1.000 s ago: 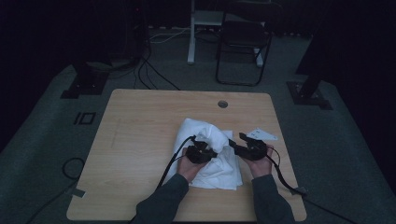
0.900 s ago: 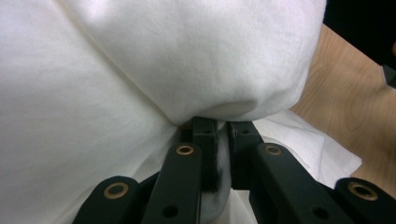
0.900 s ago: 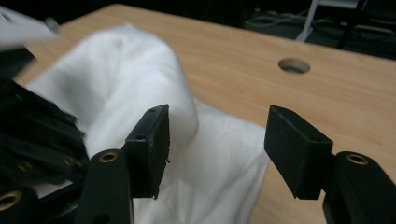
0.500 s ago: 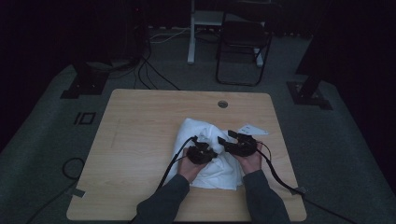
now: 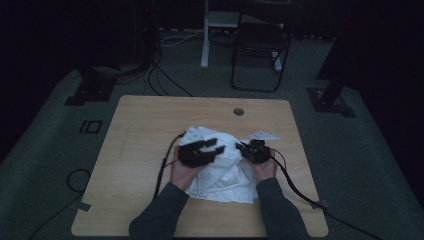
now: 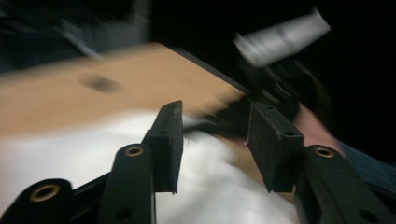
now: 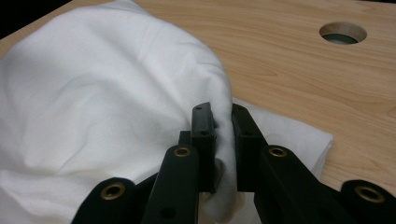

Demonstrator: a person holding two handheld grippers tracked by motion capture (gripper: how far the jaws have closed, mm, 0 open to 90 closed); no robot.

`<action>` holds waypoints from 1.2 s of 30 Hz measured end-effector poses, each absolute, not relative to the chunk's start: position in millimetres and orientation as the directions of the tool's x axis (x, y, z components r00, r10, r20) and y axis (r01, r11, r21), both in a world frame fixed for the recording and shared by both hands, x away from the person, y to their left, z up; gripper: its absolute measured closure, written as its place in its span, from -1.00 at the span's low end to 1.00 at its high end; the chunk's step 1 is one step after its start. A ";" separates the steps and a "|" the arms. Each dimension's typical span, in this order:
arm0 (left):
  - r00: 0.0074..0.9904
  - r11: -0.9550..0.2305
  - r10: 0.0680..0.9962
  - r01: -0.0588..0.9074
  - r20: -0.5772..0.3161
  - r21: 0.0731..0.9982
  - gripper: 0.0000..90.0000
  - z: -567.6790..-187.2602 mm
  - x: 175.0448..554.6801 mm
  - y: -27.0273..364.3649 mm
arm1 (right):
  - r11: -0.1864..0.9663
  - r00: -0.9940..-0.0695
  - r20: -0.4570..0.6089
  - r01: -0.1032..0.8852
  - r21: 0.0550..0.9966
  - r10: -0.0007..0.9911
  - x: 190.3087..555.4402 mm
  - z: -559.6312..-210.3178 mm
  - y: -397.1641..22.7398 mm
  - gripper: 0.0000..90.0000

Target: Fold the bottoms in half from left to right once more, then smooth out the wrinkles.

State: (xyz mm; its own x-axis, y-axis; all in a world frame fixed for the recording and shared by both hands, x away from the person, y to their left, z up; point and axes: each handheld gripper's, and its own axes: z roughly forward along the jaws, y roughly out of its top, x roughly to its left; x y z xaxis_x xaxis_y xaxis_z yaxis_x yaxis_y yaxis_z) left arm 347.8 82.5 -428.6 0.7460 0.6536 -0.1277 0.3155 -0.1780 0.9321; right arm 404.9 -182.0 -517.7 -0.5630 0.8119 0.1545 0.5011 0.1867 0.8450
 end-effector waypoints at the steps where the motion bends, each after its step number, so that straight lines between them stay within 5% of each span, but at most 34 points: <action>1: 0.746 -0.178 0.654 0.316 -0.128 0.932 0.28 -428.6 347.8 82.5 | 0.187 -0.563 0.154 0.501 0.845 0.812 404.9 -517.7 -182.0 0.83; 4: 0.626 -0.189 0.775 0.362 -0.088 0.913 0.34 -432.5 372.8 113.1 | 0.191 -0.563 0.154 0.505 0.842 0.812 409.5 -519.3 -183.0 0.82; 8: 0.646 -0.296 0.758 0.464 -0.091 0.835 0.42 -470.0 390.8 106.9 | 0.193 -0.560 0.154 0.510 0.838 0.814 414.3 -521.3 -183.8 0.81; 13: 0.656 -0.303 0.744 0.501 -0.127 0.811 0.43 -510.1 397.1 92.2 | 0.214 -0.553 0.130 0.514 0.830 0.823 415.4 -523.7 -183.7 0.80; 17: 0.650 -0.340 0.756 0.487 -0.073 0.805 0.45 -530.1 394.4 83.2 | 0.228 -0.546 0.117 0.522 0.822 0.830 415.4 -522.5 -185.3 0.65; 23: 0.637 -0.318 0.764 0.508 -0.101 0.801 0.46 -528.9 394.5 84.1 | 0.171 -0.537 0.132 0.477 0.862 0.833 400.0 -501.0 -192.7 0.13; 30: 0.643 -0.299 0.755 0.512 -0.129 0.805 0.38 -525.0 395.4 86.4 | 0.198 -0.619 0.102 0.397 0.896 0.779 377.7 -474.0 -180.8 0.12; 36: 0.646 -0.274 0.746 0.518 -0.161 0.810 0.31 -522.6 395.9 89.4 | 0.290 -0.670 0.080 0.422 0.859 0.738 380.2 -485.2 -159.4 0.12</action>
State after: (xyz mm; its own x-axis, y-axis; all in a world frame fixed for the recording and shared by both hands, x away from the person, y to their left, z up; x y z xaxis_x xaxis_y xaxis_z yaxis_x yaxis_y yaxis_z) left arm 395.9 89.4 -522.6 0.6459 0.7463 -0.1606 0.5178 -0.2738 0.8105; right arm 380.2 -159.4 -485.2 -0.6702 0.7379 0.0797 0.4217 0.2902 0.8590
